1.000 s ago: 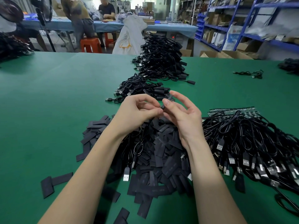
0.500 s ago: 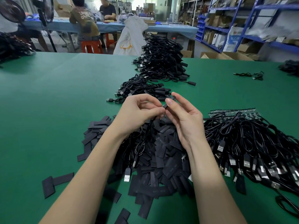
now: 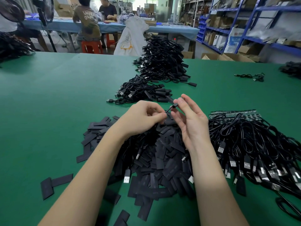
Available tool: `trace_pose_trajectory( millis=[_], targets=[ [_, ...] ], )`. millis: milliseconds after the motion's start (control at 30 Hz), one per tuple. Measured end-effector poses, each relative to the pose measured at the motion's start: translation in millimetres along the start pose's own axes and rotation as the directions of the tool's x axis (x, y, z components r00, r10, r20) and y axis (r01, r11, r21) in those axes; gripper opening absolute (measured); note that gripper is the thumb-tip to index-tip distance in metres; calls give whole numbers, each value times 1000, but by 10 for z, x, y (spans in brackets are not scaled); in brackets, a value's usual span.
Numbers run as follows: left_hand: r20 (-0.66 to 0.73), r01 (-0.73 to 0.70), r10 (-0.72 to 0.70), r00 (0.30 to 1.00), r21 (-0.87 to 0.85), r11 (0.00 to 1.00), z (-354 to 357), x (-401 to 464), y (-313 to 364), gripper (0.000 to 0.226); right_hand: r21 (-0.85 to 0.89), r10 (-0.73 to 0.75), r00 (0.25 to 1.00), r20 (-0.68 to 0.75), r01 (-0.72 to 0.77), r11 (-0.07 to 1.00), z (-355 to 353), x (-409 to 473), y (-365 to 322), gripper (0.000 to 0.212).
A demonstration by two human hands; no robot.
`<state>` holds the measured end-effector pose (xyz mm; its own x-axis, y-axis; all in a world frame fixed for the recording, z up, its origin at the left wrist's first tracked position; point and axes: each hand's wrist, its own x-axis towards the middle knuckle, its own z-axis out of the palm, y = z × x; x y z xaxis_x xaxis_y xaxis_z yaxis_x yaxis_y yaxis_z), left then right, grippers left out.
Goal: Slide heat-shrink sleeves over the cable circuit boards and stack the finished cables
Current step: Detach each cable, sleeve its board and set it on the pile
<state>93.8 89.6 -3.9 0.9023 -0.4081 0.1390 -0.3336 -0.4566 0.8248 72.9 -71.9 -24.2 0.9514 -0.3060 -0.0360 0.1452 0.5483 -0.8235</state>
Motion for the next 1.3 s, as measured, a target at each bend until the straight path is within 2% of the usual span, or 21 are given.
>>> trace_pose_trajectory(
  millis=[167, 233, 300, 367, 467, 633, 700, 767, 833, 967, 1067, 1167, 1233, 1300],
  targets=[
    [-132, -27, 20, 991, -50, 998, 127, 170, 142, 17, 47, 31, 999, 38, -33, 998, -29, 23, -65, 42],
    [-146, -52, 58, 988, 45, 998, 88, 353, 200, 17, 42, 51, 998, 32, -52, 998, -49, 23, -61, 52],
    [-144, -84, 121, 982, 242, 967, -38, 596, 260, 18, 7, 67, 998, 21, -67, 998, -60, 22, -51, 49],
    [-106, -89, 149, 983, 434, 896, -217, 891, 307, 18, -25, 79, 997, 8, -79, 997, -65, 21, -43, 38],
    [-45, -39, 91, 995, 662, 749, -474, 1367, 278, 22, -60, 86, 996, 1, -86, 994, -60, 26, -21, 28],
    [-33, 56, -53, 998, 849, 525, -647, 1714, 30, 25, -86, 109, 994, 0, -109, 990, -43, 30, -1, 27],
    [-37, 79, -97, 995, 875, 477, -643, 1743, -107, 35, -93, 111, 994, -1, -110, 990, -47, 28, 2, 26],
    [-63, 92, -77, 995, 870, 484, -607, 1719, -216, 50, -108, 112, 994, -3, -111, 988, -43, 33, 3, 22],
    [-83, 62, 12, 996, 825, 561, -533, 1632, -248, 52, -132, 115, 993, -13, -116, 984, -40, 42, 7, 18],
    [-126, -15, 120, 985, 624, 781, -418, 1223, -176, 34, -226, 116, 993, -11, -116, 967, -16, 55, 37, 13],
    [-202, 50, 71, 977, 536, 843, -328, 804, -142, 23, -334, 102, 995, 6, -94, 938, -17, 58, 75, 11],
    [-161, 202, -134, 978, 550, 810, -248, 411, -202, 27, -405, 98, 995, 34, -76, 911, -2, 51, 95, 11],
    [-118, 294, -285, 951, 627, 721, -214, 258, -214, 32, -433, 92, 995, 49, -62, 899, 3, 49, 93, 12],
    [-113, 332, -355, 928, 681, 653, -205, 159, -193, 30, -452, 92, 994, 51, -59, 890, 4, 29, 96, 12]
  ],
)
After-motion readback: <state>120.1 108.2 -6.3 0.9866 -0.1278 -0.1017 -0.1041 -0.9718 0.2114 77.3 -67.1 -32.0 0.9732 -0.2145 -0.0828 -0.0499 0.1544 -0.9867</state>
